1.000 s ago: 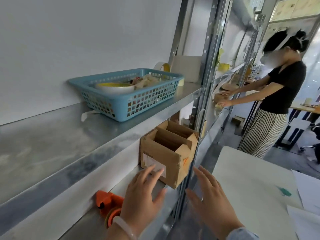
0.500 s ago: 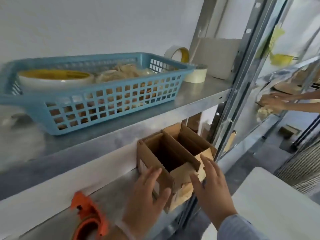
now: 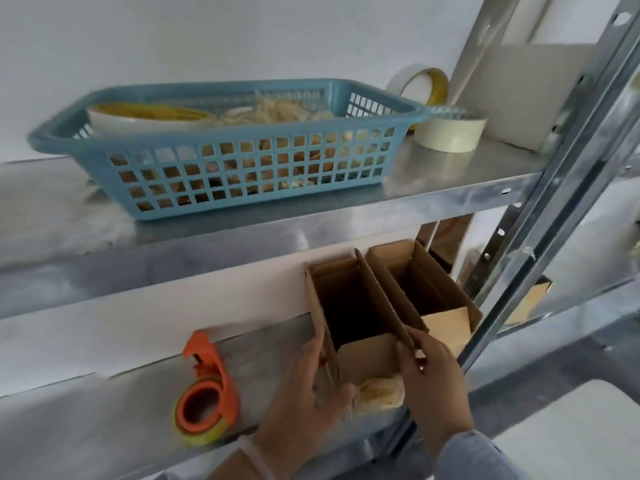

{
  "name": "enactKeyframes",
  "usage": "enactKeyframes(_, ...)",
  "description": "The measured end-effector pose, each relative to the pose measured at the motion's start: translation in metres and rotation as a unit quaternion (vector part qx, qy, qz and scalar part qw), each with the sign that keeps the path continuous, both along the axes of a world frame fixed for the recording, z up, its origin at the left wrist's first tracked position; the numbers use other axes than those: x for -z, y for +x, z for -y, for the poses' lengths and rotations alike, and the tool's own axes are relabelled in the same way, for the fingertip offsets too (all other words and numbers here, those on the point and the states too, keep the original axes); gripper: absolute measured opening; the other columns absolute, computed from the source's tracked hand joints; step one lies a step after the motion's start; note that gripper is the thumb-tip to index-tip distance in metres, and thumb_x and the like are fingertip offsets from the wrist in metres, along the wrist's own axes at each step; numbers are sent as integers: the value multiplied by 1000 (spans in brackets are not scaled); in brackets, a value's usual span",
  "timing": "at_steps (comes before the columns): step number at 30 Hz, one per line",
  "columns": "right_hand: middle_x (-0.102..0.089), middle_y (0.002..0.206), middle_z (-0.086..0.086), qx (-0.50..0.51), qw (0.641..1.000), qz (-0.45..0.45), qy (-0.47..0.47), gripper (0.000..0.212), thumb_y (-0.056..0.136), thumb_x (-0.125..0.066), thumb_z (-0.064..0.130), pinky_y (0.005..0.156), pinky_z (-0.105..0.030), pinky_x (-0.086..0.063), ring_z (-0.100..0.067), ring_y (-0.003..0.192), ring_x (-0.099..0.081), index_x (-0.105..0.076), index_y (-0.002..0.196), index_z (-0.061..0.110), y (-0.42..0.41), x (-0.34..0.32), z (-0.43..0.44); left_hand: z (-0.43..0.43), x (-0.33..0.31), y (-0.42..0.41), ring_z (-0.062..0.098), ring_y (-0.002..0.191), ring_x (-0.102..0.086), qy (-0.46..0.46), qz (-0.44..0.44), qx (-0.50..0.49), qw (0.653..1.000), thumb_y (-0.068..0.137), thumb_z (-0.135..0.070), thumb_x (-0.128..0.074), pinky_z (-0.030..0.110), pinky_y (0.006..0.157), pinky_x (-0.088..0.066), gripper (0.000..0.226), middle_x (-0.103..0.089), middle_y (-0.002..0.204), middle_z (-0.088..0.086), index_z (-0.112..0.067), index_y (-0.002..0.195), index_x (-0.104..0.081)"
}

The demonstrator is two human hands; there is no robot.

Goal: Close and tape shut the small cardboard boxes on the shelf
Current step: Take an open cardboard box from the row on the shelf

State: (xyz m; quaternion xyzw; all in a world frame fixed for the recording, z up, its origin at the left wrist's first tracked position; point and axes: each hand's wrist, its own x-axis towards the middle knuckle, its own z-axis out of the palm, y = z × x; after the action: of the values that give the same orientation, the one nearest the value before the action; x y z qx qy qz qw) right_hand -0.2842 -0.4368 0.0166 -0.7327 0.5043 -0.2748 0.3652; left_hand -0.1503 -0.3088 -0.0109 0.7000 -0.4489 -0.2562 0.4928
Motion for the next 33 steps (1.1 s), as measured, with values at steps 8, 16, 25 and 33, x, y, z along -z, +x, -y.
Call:
enactKeyframes(8, -58, 81, 5, 78, 989, 123, -25, 14, 101, -48, 29, 75, -30, -37, -17, 78, -51, -60, 97, 22, 8, -24, -35, -56, -11, 17, -9, 117, -52, -69, -60, -25, 996, 91, -45, -55, 17, 89, -51, 41, -49, 130, -30, -54, 129, -44)
enactKeyframes(16, -64, 78, 7, -21, 979, 200, -12, 23, 100, -51, 28, 63, -19, -40, 4, 70, -56, -65, 83, 21, 56, -67, -106, -160, -44, 98, 2, 126, -50, -190, -61, -183, 963, 69, -60, -73, 11, 86, -49, 83, -40, 144, -24, -48, 139, -31)
enactKeyframes(25, -70, 93, 11, -142, 962, 223, 60, 12, 96, -58, 29, 78, -24, -49, -7, 90, -63, -69, 92, 30, 168, -56, -196, -290, -63, 139, 2, 106, -64, -216, -111, -273, 931, 78, -24, -61, 11, 77, -51, 51, -69, 116, -16, -31, 128, -55)
enactKeyframes(33, -57, 121, 17, -284, 929, 199, 132, 32, 99, -52, 38, 98, -29, -48, -6, 110, -56, -52, 130, 45, 242, -34, -248, -350, -29, 174, 4, 109, -62, -190, -27, -416, 889, 72, -54, -73, 20, 85, -56, 65, -65, 120, -14, -34, 131, -57)
